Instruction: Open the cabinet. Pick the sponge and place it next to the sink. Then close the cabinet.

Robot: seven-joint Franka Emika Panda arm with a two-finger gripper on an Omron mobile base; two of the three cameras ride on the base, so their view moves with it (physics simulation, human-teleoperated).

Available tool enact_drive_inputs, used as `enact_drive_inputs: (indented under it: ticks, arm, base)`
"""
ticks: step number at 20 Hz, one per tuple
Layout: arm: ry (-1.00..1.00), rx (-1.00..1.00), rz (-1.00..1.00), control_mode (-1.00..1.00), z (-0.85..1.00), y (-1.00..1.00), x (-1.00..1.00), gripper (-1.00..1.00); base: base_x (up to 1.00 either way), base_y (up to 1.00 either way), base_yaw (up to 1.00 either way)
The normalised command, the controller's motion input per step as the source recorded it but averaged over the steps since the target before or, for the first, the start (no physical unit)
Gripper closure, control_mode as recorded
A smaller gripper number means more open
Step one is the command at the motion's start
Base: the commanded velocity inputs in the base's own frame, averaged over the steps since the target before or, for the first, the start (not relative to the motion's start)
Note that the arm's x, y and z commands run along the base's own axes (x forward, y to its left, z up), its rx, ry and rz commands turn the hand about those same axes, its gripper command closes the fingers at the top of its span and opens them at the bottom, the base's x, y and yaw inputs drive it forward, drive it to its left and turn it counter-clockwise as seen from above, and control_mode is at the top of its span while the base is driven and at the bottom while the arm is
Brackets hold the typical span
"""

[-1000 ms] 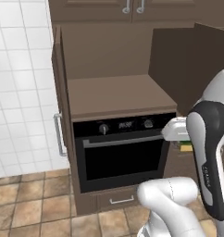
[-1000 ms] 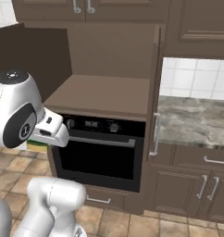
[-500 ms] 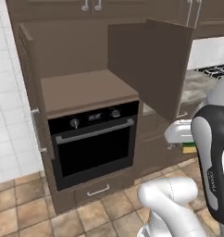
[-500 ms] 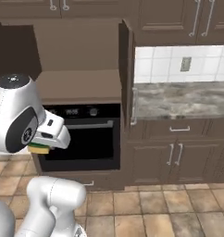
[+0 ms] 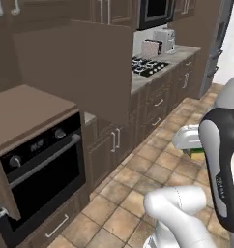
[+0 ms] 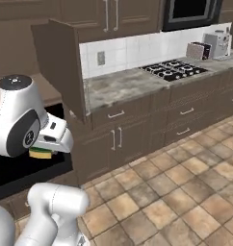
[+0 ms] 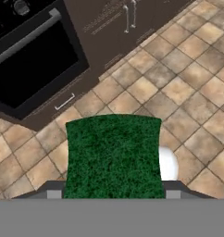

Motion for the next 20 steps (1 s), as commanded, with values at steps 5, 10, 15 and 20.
enact_drive_inputs:
  ticks: [5,10,15,20]
  arm:
    - [0.00,0.00,0.00,1.00,0.00,0.00,0.00,1.00]
    - [0.00,0.00,0.00,1.00,0.00,0.00,0.00,1.00]
    - [0.00,0.00,0.00,1.00,0.00,0.00,0.00,1.00]
    - [0.00,0.00,0.00,1.00,0.00,0.00,0.00,1.00]
  base:
    - [-0.21,0.14,-0.78]
    - [-0.14,0.02,-0.80]
    - [0.00,0.00,-0.76]
    - [0.08,0.00,-0.71]
